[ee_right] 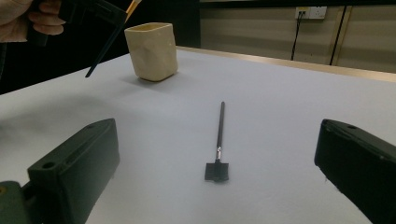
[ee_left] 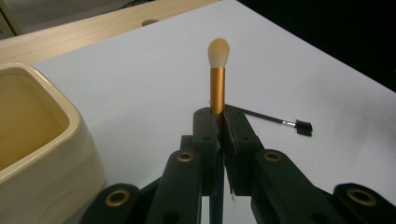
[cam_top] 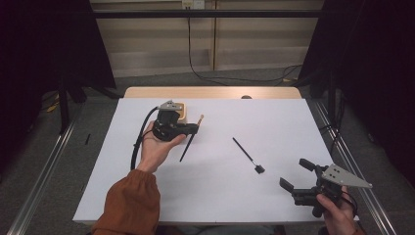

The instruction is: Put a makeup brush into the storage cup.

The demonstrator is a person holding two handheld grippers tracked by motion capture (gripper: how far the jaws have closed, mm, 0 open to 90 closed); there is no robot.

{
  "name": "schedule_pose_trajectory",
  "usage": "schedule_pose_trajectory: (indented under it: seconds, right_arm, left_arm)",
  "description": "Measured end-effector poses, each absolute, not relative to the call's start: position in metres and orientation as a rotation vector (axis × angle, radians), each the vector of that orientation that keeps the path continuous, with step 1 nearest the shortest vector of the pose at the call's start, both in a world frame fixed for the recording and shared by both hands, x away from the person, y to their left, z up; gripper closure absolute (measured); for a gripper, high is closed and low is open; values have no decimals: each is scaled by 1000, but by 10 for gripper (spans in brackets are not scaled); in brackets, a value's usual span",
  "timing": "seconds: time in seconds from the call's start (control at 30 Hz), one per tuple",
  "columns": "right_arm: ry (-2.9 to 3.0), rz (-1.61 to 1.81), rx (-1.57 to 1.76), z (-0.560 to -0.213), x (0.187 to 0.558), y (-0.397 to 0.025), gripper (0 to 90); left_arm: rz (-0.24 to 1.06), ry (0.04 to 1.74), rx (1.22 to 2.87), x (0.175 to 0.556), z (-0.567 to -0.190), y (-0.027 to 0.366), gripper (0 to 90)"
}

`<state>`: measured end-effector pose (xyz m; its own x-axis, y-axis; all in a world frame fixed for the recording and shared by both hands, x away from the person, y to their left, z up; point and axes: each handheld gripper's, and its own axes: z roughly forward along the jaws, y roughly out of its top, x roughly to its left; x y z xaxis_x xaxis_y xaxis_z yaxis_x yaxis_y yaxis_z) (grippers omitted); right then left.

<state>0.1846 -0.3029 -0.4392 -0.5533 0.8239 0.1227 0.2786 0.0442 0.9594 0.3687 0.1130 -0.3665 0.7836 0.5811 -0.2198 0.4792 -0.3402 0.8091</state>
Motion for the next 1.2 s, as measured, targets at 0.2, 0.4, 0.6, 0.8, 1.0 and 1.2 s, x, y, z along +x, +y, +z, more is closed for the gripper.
schedule_pose_trajectory:
  seconds: [0.2, 0.4, 0.6, 0.8, 1.0, 1.2]
  right_arm:
    - [1858, 1530, 1106, -439, 184, -303, 0]
    - [1857, 1532, 1105, -439, 184, -303, 0]
    - [1856, 1531, 1105, -439, 184, -303, 0]
    - [1855, 1532, 1106, -439, 184, -303, 0]
    - [1853, 1532, 1104, -439, 184, -303, 0]
    - [1853, 1534, 1107, -439, 184, -303, 0]
  left_arm:
    - [165, 794, 1899, 364, -364, 120, 843]
    - [172, 784, 1840, 359, -359, 124, 843]
    - [202, 725, 1773, 352, -352, 130, 842]
    - [214, 708, 1747, 348, -349, 132, 843]
    - [231, 707, 1729, 347, -345, 137, 842]
    - [245, 721, 1720, 350, -341, 143, 842]
